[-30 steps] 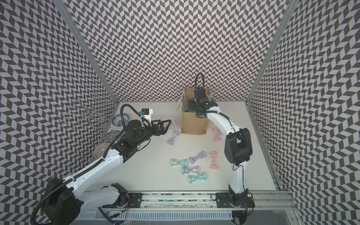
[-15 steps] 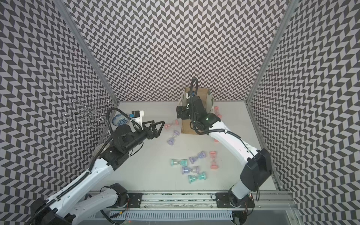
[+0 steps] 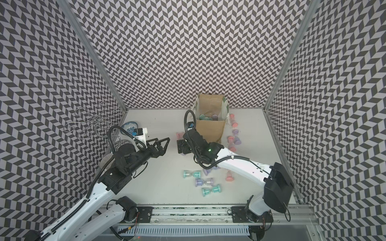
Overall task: Put the hourglass into the canvas bag
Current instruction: Pick up the hourglass from the center of the board.
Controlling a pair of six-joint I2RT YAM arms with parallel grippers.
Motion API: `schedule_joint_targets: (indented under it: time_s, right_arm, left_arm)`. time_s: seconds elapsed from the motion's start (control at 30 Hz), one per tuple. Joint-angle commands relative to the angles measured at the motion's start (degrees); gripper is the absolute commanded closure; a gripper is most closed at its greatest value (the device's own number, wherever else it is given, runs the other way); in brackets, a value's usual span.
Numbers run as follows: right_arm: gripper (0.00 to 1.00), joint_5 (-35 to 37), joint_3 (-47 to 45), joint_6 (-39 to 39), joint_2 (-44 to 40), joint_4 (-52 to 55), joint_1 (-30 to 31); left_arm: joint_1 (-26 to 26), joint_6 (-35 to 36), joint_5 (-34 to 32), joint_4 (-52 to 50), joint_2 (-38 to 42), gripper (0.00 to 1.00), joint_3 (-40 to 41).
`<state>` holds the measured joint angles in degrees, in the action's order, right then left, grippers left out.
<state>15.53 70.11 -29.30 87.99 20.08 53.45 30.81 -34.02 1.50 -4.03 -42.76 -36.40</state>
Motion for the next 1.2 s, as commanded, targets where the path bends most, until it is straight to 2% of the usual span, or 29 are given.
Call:
schedule_joint_targets:
  time_s: [0.0, 0.3, 0.4, 0.47, 0.67, 1.0, 1.17]
  right_arm:
    - [0.05, 2.14, -0.23, -5.51, 3.82, -3.08, 1.23]
    - [0.05, 5.21, -0.33, -10.72, 14.54, -9.55, 2.00]
    - [0.06, 6.00, 4.65, -12.59, 20.18, -4.23, 1.96]
    - [0.07, 7.57, 5.30, -13.68, 22.39, -4.79, 1.96]
    - [0.10, 10.04, 6.66, -15.79, 26.68, -6.02, 1.55]
    - [0.10, 10.21, 10.16, -16.05, 32.26, -5.97, 0.43]
    - [0.16, 11.13, 9.02, -16.14, 31.85, -5.02, -0.15]
  left_arm:
    - [-0.32, -1.70, -1.63, -1.03, 0.95, 0.01, 1.64]
    - [-0.39, -4.11, -3.22, 0.35, 1.69, 0.01, 5.53]
    - [-0.40, -4.39, -4.11, 1.00, 1.68, 0.01, 6.72]
    - [-0.48, -4.48, -4.41, 1.38, 1.63, 0.01, 7.32]
    - [-0.75, -4.83, -4.51, 2.45, 1.36, 0.01, 8.88]
    - [-1.06, -4.43, -4.27, 4.04, 0.68, 0.01, 9.87]
    - [-1.10, -4.21, -3.09, 4.51, -0.68, 0.01, 9.32]
